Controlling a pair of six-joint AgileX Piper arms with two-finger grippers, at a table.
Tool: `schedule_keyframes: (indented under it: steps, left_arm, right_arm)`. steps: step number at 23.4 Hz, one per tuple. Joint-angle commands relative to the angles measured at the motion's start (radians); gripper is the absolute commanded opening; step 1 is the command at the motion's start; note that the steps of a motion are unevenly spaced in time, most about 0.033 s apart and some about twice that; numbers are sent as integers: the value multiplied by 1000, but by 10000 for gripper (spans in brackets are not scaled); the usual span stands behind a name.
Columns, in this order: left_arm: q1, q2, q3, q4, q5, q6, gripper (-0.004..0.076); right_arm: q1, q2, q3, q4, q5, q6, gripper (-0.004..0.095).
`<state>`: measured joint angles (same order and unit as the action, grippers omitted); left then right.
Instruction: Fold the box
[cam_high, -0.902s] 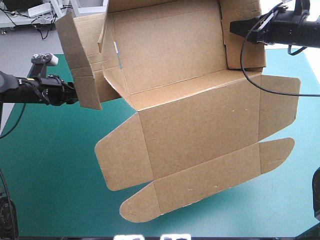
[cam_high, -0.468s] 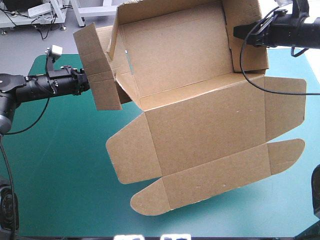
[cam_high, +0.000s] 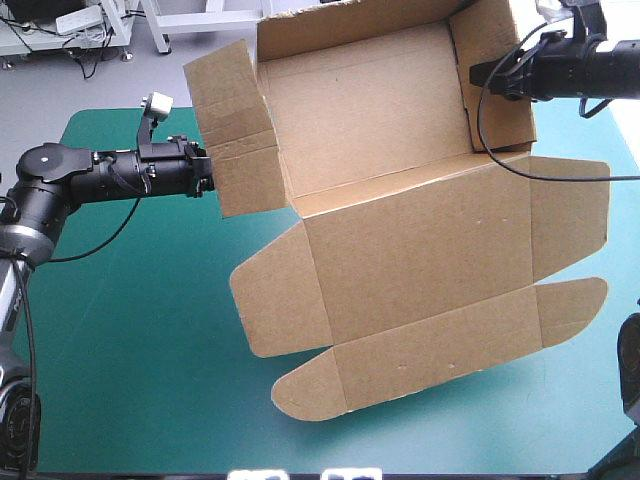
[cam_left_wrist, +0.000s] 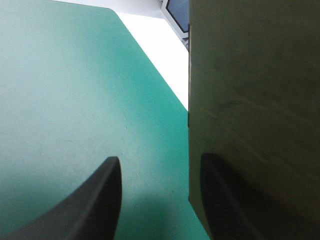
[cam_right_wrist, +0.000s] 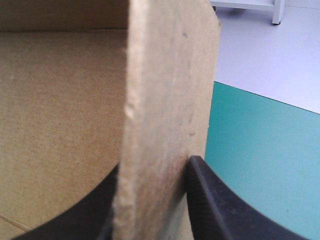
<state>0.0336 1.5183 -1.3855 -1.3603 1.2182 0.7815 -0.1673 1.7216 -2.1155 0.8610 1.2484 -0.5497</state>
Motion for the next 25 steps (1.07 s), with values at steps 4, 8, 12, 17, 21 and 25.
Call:
schedule_keyframes:
  steps: [4, 8, 12, 17, 21, 25]
  left_arm:
    - [-5, -46, -24, -114, 75, -3, 358]
    - [-5, -46, -24, -138, 75, -3, 358]
    - [-5, -46, -24, -198, 75, 6, 358]
    - [-5, -46, -26, -205, 75, 2, 414]
    - [-5, -46, -26, -212, 73, 0, 424]
    - [-5, -46, -27, -203, 73, 0, 424]
  right_arm:
    - [-3, -7, -27, 11, -62, 14, -18]
    - [-3, 25, -27, 23, -60, 14, -18]
    - [14, 35, -27, 35, -64, -6, -17]
    - [60, 47, -27, -31, -112, 4, -18]
    - [116, 49, -27, -88, -145, 27, -17]
    - [175, 49, -27, -133, -176, 69, -17]
